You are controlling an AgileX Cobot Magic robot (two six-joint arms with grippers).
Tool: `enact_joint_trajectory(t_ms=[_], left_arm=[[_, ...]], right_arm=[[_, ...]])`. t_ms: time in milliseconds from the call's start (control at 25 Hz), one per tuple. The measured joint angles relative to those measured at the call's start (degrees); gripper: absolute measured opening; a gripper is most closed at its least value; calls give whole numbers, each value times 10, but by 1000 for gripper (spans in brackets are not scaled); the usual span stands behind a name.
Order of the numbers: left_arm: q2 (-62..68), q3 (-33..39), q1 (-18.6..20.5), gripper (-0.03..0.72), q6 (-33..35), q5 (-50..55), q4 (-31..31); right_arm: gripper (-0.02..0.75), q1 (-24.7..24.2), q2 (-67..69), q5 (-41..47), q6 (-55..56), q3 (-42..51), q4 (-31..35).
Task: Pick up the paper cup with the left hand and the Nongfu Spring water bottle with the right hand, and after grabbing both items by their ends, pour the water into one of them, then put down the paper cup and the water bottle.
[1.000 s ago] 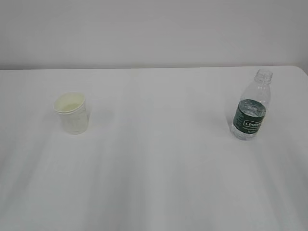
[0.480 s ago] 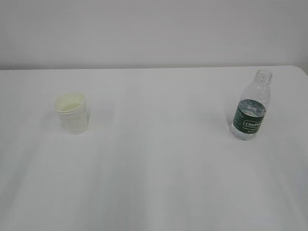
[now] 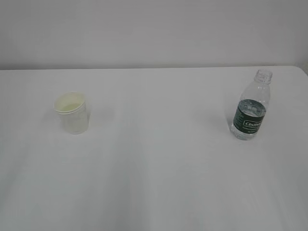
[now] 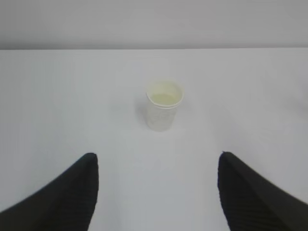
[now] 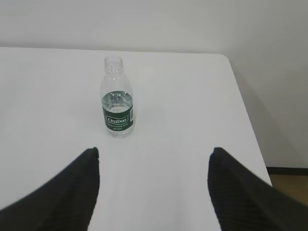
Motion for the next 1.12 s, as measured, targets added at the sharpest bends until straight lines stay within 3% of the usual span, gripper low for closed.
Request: enact_joint_trajectory(t_ms=[480,1120], left_arm=[[-111,-1,0,539,1,133,0],[-116,-29,0,536,15,226,-4]], right_arm=[[537,0,-100,105,-5,-4,0],[536,0,-143,189,-10,-5,6]])
